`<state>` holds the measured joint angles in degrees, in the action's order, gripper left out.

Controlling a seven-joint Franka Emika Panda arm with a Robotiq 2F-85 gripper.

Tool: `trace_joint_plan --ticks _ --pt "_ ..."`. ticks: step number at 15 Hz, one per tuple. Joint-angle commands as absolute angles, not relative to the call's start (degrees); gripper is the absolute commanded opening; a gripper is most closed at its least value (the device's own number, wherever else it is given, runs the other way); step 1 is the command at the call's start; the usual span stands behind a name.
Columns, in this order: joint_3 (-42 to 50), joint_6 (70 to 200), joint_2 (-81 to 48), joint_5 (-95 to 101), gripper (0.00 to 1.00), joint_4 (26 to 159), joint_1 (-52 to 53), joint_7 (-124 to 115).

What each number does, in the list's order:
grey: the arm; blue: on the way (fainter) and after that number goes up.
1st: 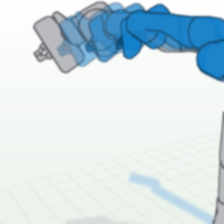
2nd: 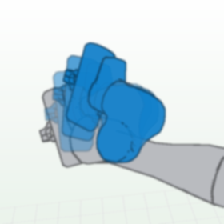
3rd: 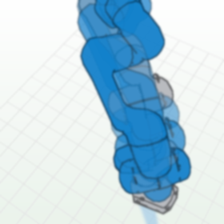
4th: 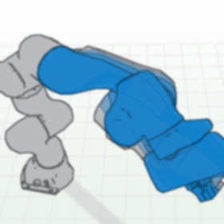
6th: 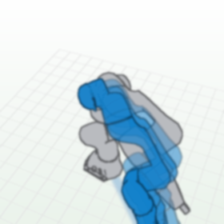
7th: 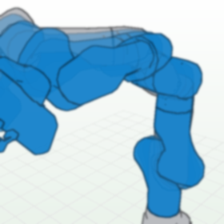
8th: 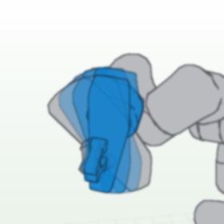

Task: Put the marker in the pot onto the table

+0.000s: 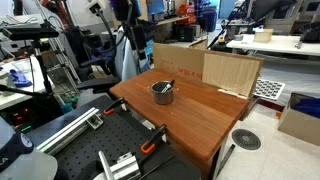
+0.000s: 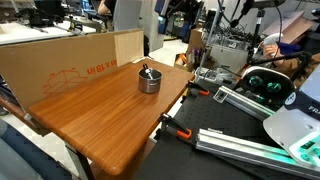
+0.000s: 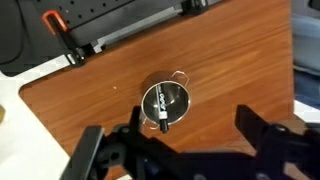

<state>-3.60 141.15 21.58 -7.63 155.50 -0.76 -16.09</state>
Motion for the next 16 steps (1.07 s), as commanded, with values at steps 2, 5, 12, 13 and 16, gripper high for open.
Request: trace_joint_plan --ticks 2,5,12,13,16 --pt "-5.68 145.43 6.42 -5.31 1.00 146.63 -1.56 -23.82" --pt "-5.03 146.11 -1.07 -0.60 1.00 141.42 -0.81 -29.28" --pt "0.27 145.02 -13.36 8.52 1.00 131.61 2.65 -37.70" --pt "1.18 144.93 -14.71 9.31 1.00 130.55 3.42 -38.58" --pt "3.66 144.97 -18.47 11.16 1.00 127.98 6.06 -40.62"
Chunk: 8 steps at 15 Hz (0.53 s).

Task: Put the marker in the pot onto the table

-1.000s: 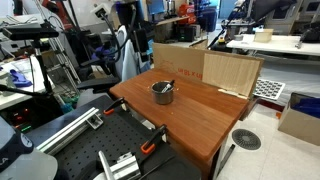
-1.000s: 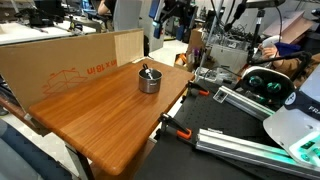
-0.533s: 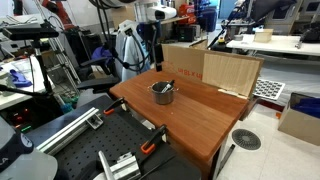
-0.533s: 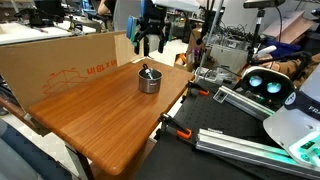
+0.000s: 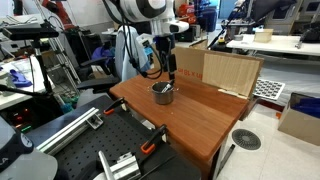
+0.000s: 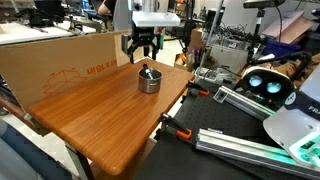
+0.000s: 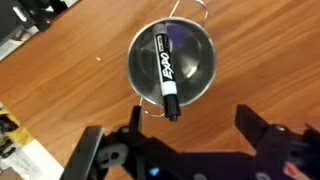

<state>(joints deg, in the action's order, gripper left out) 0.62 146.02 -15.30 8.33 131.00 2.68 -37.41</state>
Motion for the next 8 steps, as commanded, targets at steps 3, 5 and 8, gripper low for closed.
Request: trace_joint_plan --ticks 3,5,8 --pt "5.87 145.09 -21.13 12.77 1.00 126.43 8.76 -42.54" --pt "6.99 145.13 -22.57 13.37 1.00 125.67 10.12 -43.33" --pt "7.79 145.40 -23.53 13.03 0.72 125.13 11.02 -42.88"
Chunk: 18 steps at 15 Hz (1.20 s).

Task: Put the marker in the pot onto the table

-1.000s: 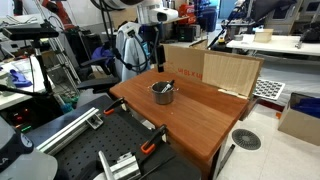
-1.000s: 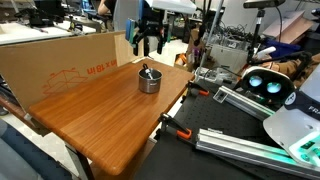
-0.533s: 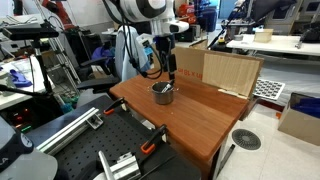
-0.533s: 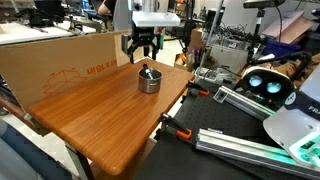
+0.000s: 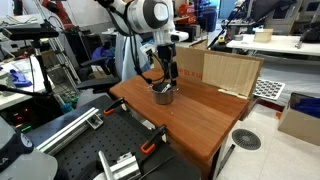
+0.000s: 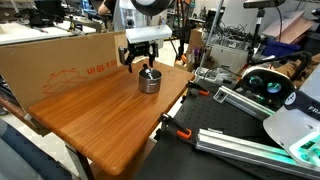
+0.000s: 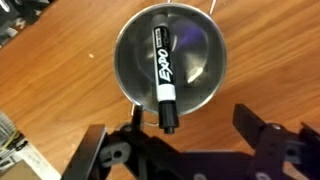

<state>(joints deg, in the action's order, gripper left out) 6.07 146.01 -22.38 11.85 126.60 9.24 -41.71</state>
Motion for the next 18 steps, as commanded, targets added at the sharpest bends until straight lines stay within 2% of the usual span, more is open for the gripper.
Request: trace_joint_plan --ticks 1,2,10,12,18 --pt "7.98 145.54 -23.65 12.99 0.66 125.03 11.21 -42.74" --pt "8.09 145.63 -23.68 12.99 0.56 124.94 11.30 -42.59" --pt "8.55 145.50 -23.39 13.16 0.01 124.43 11.43 -42.23" --pt "8.44 145.43 -23.22 12.93 0.05 124.45 11.48 -42.05" --pt "7.92 147.12 -19.96 11.84 0.05 126.37 10.73 -40.87"
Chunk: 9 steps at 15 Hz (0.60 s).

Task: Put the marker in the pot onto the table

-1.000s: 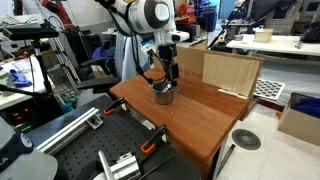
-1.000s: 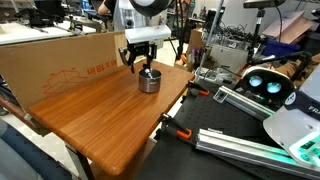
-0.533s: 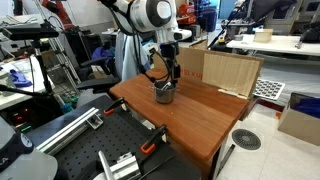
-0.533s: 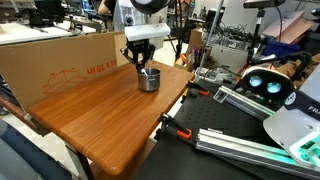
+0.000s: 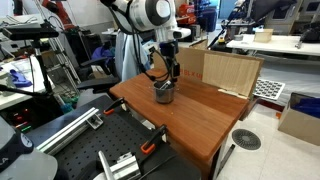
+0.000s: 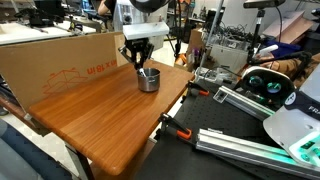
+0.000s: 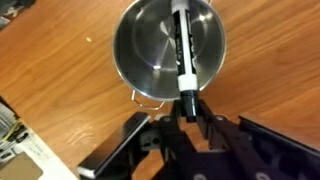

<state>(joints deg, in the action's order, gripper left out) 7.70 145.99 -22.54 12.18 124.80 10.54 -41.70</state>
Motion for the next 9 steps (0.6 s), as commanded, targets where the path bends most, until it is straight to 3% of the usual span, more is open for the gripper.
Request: trace_joint_plan --ticks 1,9 --pt "7.87 147.50 -18.97 11.76 0.05 126.82 10.56 -40.69" --pt "6.03 145.18 -9.14 5.08 0.05 126.33 4.63 -30.05"
